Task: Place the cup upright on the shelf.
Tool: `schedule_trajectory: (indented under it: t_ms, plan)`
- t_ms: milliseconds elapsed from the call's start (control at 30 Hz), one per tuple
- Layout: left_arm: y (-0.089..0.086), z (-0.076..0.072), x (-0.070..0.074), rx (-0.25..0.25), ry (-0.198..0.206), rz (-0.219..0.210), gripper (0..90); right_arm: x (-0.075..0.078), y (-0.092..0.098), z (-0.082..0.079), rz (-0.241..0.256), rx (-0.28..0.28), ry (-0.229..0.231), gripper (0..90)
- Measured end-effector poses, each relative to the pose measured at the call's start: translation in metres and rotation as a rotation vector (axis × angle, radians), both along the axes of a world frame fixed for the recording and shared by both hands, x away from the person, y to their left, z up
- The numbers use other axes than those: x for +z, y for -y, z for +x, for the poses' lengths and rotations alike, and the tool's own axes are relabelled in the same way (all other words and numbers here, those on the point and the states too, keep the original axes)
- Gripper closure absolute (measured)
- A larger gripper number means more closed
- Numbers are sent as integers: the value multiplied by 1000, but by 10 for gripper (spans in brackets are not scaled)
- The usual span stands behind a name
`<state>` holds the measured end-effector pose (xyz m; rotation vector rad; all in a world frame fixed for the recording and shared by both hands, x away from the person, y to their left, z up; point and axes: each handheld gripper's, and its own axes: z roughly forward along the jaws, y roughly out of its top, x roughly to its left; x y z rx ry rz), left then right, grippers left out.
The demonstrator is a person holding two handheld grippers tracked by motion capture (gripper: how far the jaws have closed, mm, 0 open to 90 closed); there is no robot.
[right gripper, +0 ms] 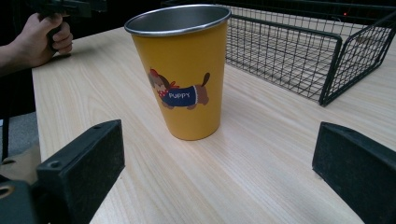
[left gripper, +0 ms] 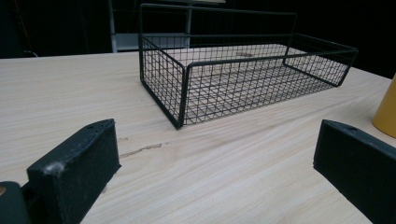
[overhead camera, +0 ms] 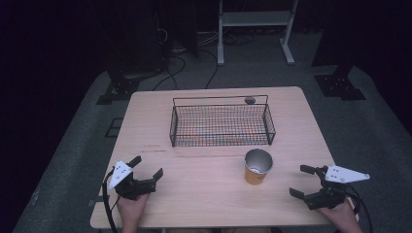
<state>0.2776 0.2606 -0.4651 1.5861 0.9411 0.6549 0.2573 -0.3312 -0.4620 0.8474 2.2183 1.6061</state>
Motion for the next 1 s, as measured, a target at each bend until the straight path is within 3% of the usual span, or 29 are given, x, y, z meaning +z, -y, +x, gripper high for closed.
schedule_trajectory:
  t_ms: [567,1000]
  plan:
    - [1,-1,0,-16,2,1,0,3,-24,1,-31,40,3,16]
    - [2,0,0,-15,-2,14,0,6,-35,8,-35,29,-5,16]
